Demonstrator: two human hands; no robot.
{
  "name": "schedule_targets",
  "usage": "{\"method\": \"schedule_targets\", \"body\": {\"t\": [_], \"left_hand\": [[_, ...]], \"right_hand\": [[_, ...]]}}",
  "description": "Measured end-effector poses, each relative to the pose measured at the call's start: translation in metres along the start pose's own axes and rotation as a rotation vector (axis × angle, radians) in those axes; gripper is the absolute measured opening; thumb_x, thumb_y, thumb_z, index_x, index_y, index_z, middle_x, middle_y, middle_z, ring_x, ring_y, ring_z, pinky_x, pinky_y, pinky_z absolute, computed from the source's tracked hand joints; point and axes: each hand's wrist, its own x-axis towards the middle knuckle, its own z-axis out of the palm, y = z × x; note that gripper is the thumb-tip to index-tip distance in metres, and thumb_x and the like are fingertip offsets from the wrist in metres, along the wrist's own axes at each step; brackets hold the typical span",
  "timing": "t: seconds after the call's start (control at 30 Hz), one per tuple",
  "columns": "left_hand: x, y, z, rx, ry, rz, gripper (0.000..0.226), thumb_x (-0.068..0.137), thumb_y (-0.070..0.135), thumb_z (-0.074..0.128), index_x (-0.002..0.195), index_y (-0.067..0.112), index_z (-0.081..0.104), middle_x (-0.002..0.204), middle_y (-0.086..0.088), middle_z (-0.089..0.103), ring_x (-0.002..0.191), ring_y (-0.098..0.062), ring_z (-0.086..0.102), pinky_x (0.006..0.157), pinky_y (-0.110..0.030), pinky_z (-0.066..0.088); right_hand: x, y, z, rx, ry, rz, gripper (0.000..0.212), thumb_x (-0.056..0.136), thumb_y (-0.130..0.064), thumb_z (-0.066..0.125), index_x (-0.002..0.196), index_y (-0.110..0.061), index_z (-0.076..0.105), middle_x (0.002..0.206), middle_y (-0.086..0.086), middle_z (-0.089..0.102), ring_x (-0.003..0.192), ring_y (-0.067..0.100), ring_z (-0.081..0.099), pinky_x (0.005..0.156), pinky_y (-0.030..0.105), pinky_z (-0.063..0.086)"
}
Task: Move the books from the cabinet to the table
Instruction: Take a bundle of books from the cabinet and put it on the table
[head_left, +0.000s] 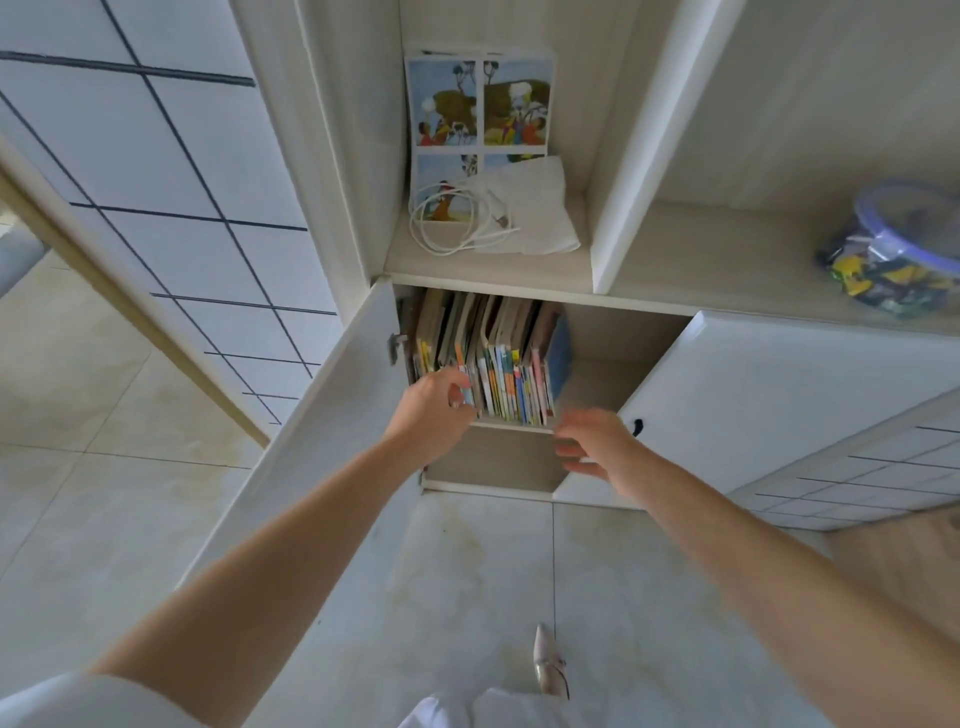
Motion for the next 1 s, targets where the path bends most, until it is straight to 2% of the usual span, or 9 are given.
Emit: {"method": "schedule_targets", "body": {"t": [0.13,0.3,0.47,0.53,0.67,0.77,0.87,0.93,1.0], "left_hand": [[0.036,0.009,0.054,-0.112,-0.046,-0.135,0.036,0.089,0.007,0.055,0.124,0.016,0.056,0.113,0.002,0.057,0.097,-0.012,0.052,0.066,-0.014,0.039],[0.077,0.012,0.122,-0.313,0.018,-0.305,0.039,0.087,0.008,0.059,0.126,0.013,0.055,0.127,-0.003,0.059,0.109,-0.019,0.059,0.093,-0.031,0.049],[0.118,-0.002,0.179,-0.426,0.121,-0.363,0.040,0.088,0.007,0.060,0.128,0.010,0.051,0.128,-0.007,0.056,0.116,-0.023,0.055,0.097,-0.039,0.048],[0.135,-0.015,0.196,-0.464,0.172,-0.374,0.046,0.087,0.006,0.060,0.131,0.011,0.049,0.132,-0.008,0.054,0.120,-0.024,0.053,0.100,-0.044,0.046],[0.166,-0.032,0.216,-0.522,0.225,-0.356,0.058,0.085,0.006,0.061,0.139,0.016,0.041,0.142,-0.004,0.048,0.128,-0.024,0.048,0.107,-0.047,0.040],[0.186,-0.040,0.227,-0.540,0.229,-0.305,0.062,0.086,0.004,0.060,0.142,0.017,0.039,0.144,-0.001,0.047,0.131,-0.022,0.045,0.110,-0.046,0.037],[0.197,-0.049,0.240,-0.584,0.290,-0.306,0.057,0.085,0.001,0.060,0.137,0.017,0.042,0.136,-0.001,0.052,0.127,-0.025,0.050,0.107,-0.047,0.041],[0.201,-0.051,0.245,-0.634,0.311,-0.321,0.054,0.084,0.000,0.060,0.132,0.019,0.044,0.122,0.003,0.053,0.120,-0.025,0.052,0.105,-0.047,0.043],[0.203,-0.052,0.248,-0.672,0.321,-0.318,0.052,0.082,-0.001,0.060,0.128,0.020,0.044,0.115,0.007,0.051,0.114,-0.021,0.052,0.101,-0.044,0.045]], "right_hand": [[0.053,-0.017,-0.032,-0.099,-0.029,-0.062,0.028,0.091,-0.018,0.060,0.118,-0.011,0.057,0.115,0.009,0.063,0.102,0.023,0.063,0.088,0.038,0.055],[0.115,-0.034,-0.049,-0.194,-0.076,0.012,0.043,0.091,-0.024,0.061,0.131,-0.012,0.051,0.119,0.009,0.062,0.103,0.024,0.063,0.092,0.040,0.054],[0.175,-0.044,-0.044,-0.255,-0.089,0.006,0.041,0.093,-0.017,0.055,0.133,-0.012,0.046,0.127,0.021,0.056,0.117,0.035,0.058,0.098,0.044,0.051],[0.199,-0.046,-0.034,-0.243,-0.087,-0.002,0.053,0.089,-0.026,0.063,0.135,-0.012,0.042,0.115,0.014,0.056,0.110,0.031,0.059,0.093,0.044,0.053],[0.230,-0.060,-0.015,-0.170,-0.082,-0.020,0.047,0.085,-0.038,0.068,0.119,-0.016,0.044,0.099,0.001,0.048,0.102,0.024,0.050,0.082,0.042,0.051],[0.246,-0.068,-0.005,-0.166,-0.114,-0.033,0.036,0.088,-0.033,0.064,0.113,-0.019,0.043,0.099,-0.001,0.044,0.098,0.022,0.044,0.088,0.046,0.046],[0.256,-0.071,0.005,-0.250,-0.173,-0.023,0.009,0.087,-0.020,0.058,0.089,-0.014,0.052,0.085,0.008,0.048,0.075,0.019,0.049,0.076,0.042,0.048],[0.262,-0.072,0.012,-0.343,-0.180,-0.014,0.013,0.086,-0.015,0.055,0.077,-0.011,0.047,0.072,0.011,0.048,0.065,0.019,0.049,0.073,0.042,0.047],[0.265,-0.073,0.019,-0.403,-0.167,0.008,0.014,0.089,-0.013,0.053,0.077,-0.007,0.047,0.069,0.014,0.048,0.067,0.022,0.052,0.078,0.046,0.048]]}}
